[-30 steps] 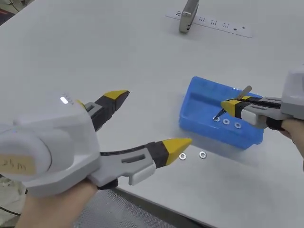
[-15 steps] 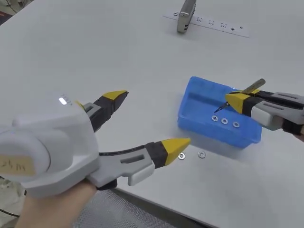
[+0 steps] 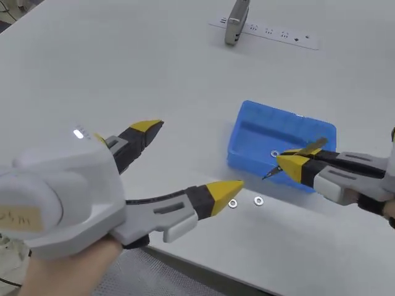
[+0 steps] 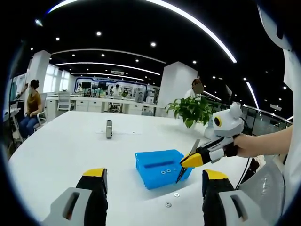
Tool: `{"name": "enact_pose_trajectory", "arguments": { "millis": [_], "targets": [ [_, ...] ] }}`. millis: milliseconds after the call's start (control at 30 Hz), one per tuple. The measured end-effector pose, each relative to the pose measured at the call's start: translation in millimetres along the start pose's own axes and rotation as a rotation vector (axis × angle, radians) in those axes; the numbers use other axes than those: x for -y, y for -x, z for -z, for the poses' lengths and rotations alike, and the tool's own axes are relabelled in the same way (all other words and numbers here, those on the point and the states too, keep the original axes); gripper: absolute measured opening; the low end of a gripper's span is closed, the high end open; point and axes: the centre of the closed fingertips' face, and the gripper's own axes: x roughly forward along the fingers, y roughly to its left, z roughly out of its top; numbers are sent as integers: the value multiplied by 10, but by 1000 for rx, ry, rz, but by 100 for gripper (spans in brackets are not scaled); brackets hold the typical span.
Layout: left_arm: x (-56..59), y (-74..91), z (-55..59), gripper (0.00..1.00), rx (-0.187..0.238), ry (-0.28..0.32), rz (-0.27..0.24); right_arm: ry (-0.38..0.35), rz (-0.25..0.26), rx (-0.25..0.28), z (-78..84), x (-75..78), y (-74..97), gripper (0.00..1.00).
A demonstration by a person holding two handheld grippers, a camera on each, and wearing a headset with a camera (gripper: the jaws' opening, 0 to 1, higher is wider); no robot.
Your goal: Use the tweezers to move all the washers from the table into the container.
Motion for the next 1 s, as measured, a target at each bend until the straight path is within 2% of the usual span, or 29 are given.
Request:
{"name": "enact_pose_trajectory", "arguments": {
  "millis": [133, 300, 633, 867, 933, 1000],
  "targets": [
    [-1, 1, 4, 84, -2, 0, 0, -2, -6, -37, 140, -9, -49, 3],
    [-4, 0, -1, 84, -1, -1, -2, 6, -5, -66, 231, -11, -53, 3],
    [9, -5, 6, 84, -6, -4, 1, -12, -18, -72, 283, -46, -82, 3],
    [19, -7, 16, 84, -13, -8, 5, 11, -17, -96, 334, -65, -97, 3],
    [19, -7, 12, 84, -10, -7, 5, 33, -21, -106, 347, -86, -105, 3],
    [17, -7, 17, 83, -13, -7, 5, 102, -9, -119, 345, -84, -103, 3]
  ]
}}
